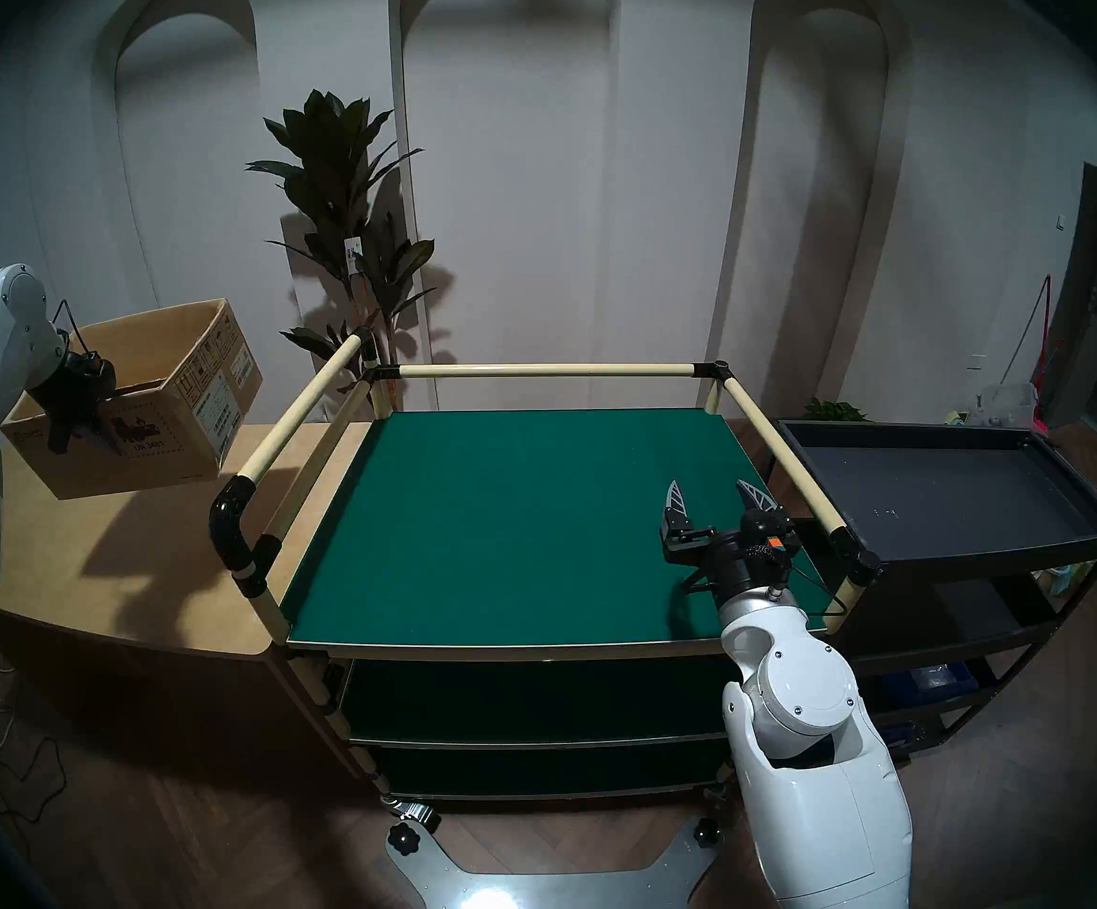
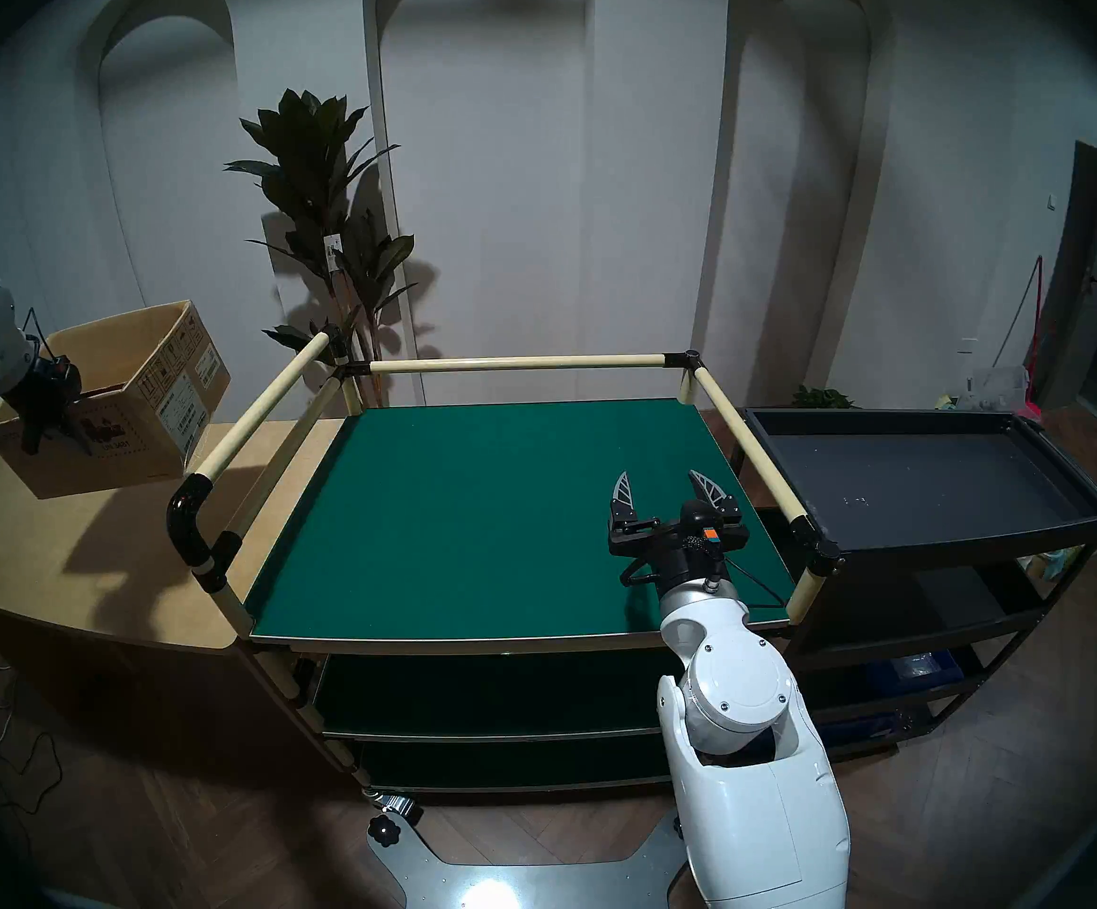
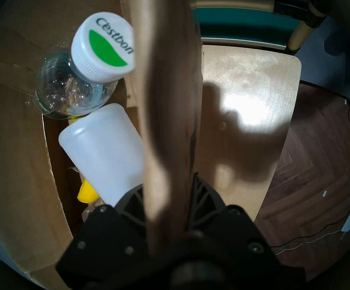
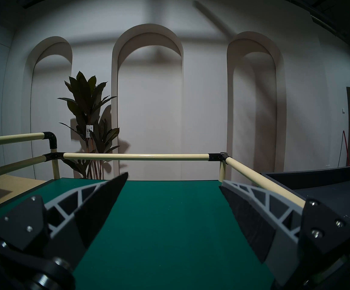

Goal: Put the storage box onto the shelf

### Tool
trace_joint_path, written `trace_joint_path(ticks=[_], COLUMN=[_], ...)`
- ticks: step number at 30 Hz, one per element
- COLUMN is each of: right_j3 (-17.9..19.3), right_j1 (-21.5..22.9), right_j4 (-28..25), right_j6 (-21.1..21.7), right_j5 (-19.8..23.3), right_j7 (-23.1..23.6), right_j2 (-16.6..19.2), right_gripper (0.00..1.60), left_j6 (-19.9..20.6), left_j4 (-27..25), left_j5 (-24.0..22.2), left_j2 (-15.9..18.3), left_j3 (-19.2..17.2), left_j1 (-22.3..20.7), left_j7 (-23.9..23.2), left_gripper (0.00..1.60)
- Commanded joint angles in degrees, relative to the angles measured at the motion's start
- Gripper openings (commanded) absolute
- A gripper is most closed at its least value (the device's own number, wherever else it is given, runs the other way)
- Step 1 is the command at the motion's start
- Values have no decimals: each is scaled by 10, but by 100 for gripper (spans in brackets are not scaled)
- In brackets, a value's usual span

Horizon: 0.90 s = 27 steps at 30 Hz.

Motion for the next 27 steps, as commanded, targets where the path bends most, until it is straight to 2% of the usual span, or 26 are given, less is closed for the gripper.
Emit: trace_joint_path(ticks=[1,27], right_j3=[1,1], right_j1=[3,4], right_j4=[-14,-12], right_j6=[-4,-4], right_j5=[0,0], right_j7=[-1,-1], right_j2=[-1,-1], right_gripper=[160,160], left_j6=[-3,-13], left_j4=[-17,-12], left_j5=[10,37], left_j2=[0,-42], left_j3=[8,33], left_j1=[-62,-128], left_j7=[-42,-42], left_gripper=[0,0])
